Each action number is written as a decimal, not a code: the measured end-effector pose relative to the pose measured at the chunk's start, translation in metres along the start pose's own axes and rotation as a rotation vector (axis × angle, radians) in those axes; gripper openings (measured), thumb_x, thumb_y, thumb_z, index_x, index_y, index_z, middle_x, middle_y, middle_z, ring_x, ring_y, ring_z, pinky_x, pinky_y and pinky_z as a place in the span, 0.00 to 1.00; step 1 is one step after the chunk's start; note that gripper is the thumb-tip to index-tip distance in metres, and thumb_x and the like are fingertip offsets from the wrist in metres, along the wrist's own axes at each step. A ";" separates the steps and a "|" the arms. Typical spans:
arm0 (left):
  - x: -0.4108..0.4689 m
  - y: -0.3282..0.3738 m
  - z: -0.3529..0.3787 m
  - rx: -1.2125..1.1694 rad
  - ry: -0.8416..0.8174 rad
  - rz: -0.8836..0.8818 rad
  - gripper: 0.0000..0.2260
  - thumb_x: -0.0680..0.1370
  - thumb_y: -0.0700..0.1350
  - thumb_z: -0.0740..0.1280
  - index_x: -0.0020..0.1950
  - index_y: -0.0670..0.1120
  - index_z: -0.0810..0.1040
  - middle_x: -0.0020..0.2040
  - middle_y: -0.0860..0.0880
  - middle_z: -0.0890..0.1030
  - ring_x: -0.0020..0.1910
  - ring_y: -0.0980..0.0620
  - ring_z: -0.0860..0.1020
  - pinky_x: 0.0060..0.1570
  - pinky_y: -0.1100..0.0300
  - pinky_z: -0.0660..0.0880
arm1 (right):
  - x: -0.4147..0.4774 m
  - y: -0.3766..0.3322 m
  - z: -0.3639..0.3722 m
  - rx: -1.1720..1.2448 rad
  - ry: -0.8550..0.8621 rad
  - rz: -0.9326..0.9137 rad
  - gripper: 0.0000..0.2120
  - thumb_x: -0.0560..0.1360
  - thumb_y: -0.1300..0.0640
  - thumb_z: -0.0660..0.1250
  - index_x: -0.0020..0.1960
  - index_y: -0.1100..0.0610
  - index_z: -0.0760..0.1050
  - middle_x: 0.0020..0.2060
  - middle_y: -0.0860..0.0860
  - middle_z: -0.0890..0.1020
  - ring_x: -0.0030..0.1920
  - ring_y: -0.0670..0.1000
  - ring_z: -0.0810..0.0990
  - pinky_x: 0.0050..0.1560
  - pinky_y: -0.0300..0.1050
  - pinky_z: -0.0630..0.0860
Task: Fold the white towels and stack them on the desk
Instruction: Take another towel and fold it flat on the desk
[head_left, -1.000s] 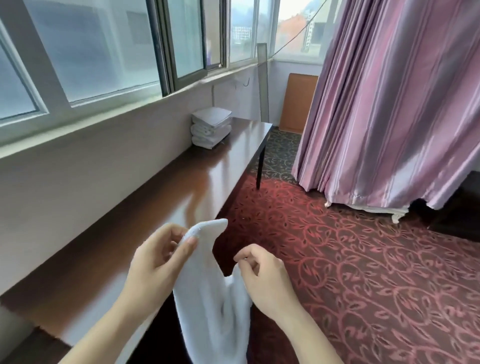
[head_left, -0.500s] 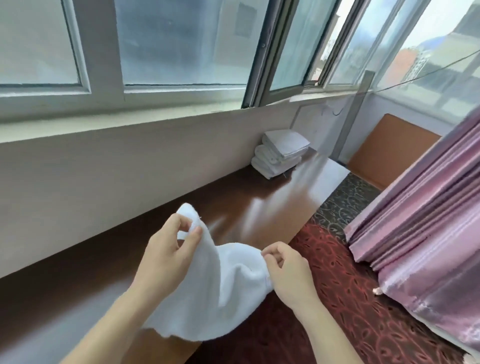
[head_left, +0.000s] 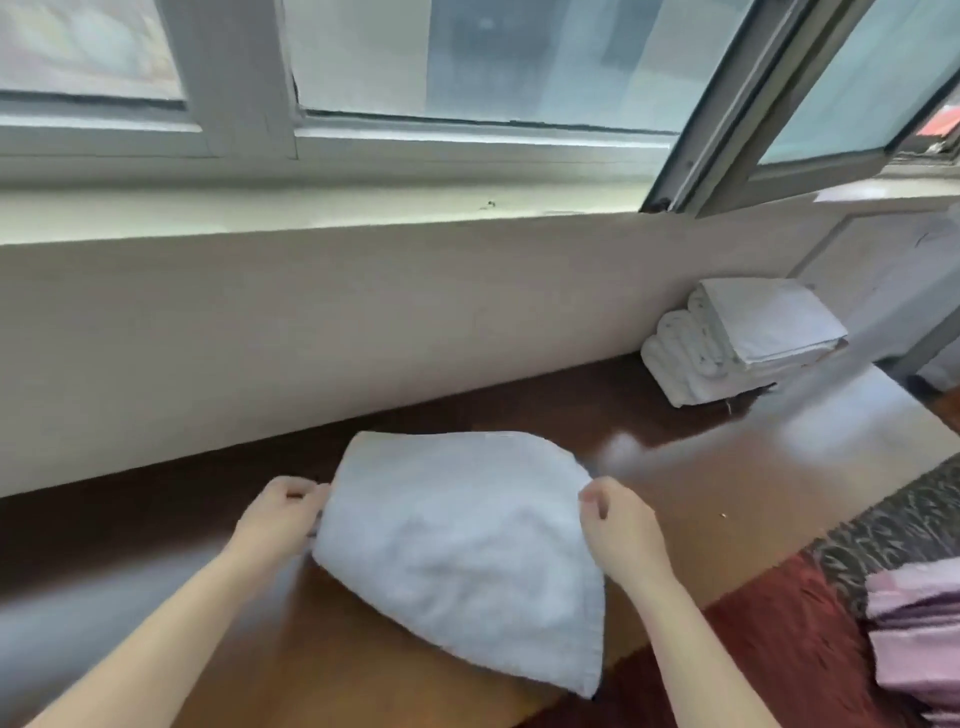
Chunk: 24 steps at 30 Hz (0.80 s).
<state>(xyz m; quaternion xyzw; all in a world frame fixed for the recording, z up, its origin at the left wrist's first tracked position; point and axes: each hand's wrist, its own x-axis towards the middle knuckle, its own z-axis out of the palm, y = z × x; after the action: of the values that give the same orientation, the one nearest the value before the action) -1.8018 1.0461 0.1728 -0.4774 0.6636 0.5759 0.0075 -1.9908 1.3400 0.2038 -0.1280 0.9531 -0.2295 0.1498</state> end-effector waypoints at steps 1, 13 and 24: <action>0.003 -0.020 0.004 0.018 0.019 -0.090 0.11 0.76 0.54 0.67 0.42 0.47 0.75 0.42 0.48 0.81 0.40 0.48 0.78 0.43 0.56 0.74 | 0.015 0.011 0.021 -0.058 -0.147 -0.010 0.11 0.80 0.57 0.61 0.62 0.53 0.73 0.54 0.50 0.78 0.53 0.52 0.77 0.49 0.43 0.73; -0.017 -0.082 0.073 0.120 0.254 -0.112 0.05 0.78 0.47 0.70 0.50 0.57 0.76 0.51 0.59 0.78 0.51 0.55 0.77 0.46 0.57 0.71 | 0.043 0.085 0.089 0.079 -0.316 0.149 0.23 0.78 0.49 0.66 0.68 0.58 0.65 0.56 0.53 0.76 0.50 0.51 0.75 0.46 0.46 0.73; -0.027 -0.058 0.052 0.093 0.300 0.073 0.04 0.78 0.53 0.68 0.48 0.54 0.75 0.40 0.55 0.82 0.41 0.53 0.80 0.39 0.55 0.75 | 0.060 0.027 0.093 0.242 -0.320 0.097 0.10 0.79 0.55 0.64 0.41 0.57 0.66 0.37 0.50 0.72 0.34 0.49 0.68 0.35 0.45 0.64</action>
<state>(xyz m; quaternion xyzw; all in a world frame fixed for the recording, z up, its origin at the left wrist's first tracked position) -1.7776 1.1102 0.1270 -0.5327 0.7003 0.4666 -0.0906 -2.0187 1.3074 0.0981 -0.0980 0.8877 -0.3118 0.3244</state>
